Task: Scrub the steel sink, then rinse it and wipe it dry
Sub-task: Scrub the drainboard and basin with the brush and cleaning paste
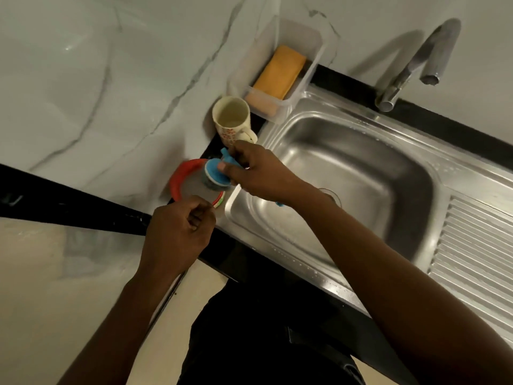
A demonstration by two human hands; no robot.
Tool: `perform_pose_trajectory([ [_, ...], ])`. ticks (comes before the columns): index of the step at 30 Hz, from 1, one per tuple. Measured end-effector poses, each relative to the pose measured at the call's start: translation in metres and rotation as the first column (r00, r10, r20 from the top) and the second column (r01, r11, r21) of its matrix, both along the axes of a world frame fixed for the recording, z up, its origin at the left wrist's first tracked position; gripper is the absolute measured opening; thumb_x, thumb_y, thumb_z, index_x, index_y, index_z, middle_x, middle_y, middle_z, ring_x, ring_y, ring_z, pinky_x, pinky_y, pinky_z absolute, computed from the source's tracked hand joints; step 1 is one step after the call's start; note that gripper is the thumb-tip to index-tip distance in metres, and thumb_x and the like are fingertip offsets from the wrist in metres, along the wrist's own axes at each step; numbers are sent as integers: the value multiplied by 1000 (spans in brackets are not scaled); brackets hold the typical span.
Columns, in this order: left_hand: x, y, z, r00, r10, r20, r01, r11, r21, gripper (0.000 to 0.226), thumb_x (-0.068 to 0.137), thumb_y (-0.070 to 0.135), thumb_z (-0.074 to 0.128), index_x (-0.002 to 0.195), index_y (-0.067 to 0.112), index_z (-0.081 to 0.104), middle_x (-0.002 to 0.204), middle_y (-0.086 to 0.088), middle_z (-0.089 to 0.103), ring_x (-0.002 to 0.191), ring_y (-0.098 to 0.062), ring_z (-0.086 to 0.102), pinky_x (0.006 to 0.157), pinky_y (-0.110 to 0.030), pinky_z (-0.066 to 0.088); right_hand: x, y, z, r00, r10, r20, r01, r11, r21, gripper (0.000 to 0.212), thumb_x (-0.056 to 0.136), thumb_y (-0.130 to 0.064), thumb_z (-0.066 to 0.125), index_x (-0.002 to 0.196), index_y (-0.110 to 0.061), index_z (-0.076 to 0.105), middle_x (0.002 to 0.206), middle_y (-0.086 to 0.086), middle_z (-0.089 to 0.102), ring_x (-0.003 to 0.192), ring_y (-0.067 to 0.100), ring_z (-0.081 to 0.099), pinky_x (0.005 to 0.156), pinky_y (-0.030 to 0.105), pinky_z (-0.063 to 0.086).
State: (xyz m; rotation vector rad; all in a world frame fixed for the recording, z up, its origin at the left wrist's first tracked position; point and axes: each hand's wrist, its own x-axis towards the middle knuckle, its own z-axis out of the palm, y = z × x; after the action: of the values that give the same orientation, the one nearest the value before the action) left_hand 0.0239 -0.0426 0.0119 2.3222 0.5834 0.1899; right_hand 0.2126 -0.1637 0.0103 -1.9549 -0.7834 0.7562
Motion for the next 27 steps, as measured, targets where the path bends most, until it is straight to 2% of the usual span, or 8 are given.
perform_pose_trajectory([
  [3, -6, 10, -2, 999, 32, 15, -32, 999, -7, 13, 96, 28, 73, 99, 16, 76, 86, 10, 76, 80, -3, 73, 80, -25, 61, -6, 32, -6, 981, 122, 154, -120, 992, -22, 23, 97, -27, 68, 109, -8, 63, 91, 4, 65, 76, 15, 60, 63, 28, 48],
  [6, -11, 18, -5, 998, 65, 18, -64, 997, -36, 13, 98, 26, 72, 96, 14, 75, 82, 11, 75, 78, -3, 72, 78, -25, 61, -11, 60, -14, 928, 250, 277, -217, 966, -142, 27, 96, -23, 64, 116, -5, 62, 97, 13, 67, 83, 27, 64, 69, 37, 52],
  [10, -16, 25, -8, 996, 90, 9, -90, 994, -55, 14, 99, 27, 70, 95, 15, 76, 79, 10, 74, 76, -6, 72, 75, -28, 62, -21, 83, -23, 843, 412, 346, -295, 891, -344, 46, 95, -34, 67, 131, -6, 61, 112, 12, 67, 97, 27, 64, 75, 33, 48],
  [13, -17, 29, -11, 995, 103, -4, -103, 992, -74, 13, 99, 26, 70, 96, 15, 77, 80, 10, 75, 76, -6, 73, 76, -32, 63, -27, 88, -28, 820, 425, 384, -299, 889, -346, 50, 92, -42, 72, 126, -6, 63, 112, 10, 69, 96, 26, 67, 74, 29, 45],
  [18, -12, 29, -8, 997, 83, -6, -83, 992, -99, 14, 99, 27, 69, 95, 15, 76, 80, 10, 75, 77, -6, 73, 76, -30, 63, -18, 79, -17, 883, 318, 345, -222, 931, -290, 31, 96, -25, 64, 117, -2, 66, 100, 11, 67, 89, 25, 64, 69, 31, 42],
  [20, -7, 28, -6, 998, 62, 8, -61, 995, -80, 14, 98, 27, 70, 94, 15, 75, 80, 9, 75, 76, -6, 73, 76, -29, 62, -12, 66, -10, 940, 198, 276, -148, 970, -192, 23, 96, -23, 65, 103, -1, 66, 88, 9, 65, 78, 24, 62, 64, 32, 44],
  [24, 5, 18, -1, 1000, -6, 10, 7, 998, -67, 6, 96, 21, 73, 97, 16, 77, 82, 11, 76, 77, -3, 73, 75, -26, 62, 3, 19, 9, 998, -44, -44, 40, 994, -103, 21, 100, -26, 64, 103, -6, 66, 81, 10, 68, 64, 19, 62, 56, 31, 51],
  [27, 20, 5, -2, 997, -71, -12, 69, 992, -101, 5, 96, 21, 74, 96, 18, 77, 82, 14, 74, 77, -4, 72, 73, -28, 63, 12, -25, 6, 861, -284, -421, 277, 957, -80, 18, 102, -22, 63, 108, -4, 64, 77, 13, 65, 55, 18, 56, 45, 27, 43],
])
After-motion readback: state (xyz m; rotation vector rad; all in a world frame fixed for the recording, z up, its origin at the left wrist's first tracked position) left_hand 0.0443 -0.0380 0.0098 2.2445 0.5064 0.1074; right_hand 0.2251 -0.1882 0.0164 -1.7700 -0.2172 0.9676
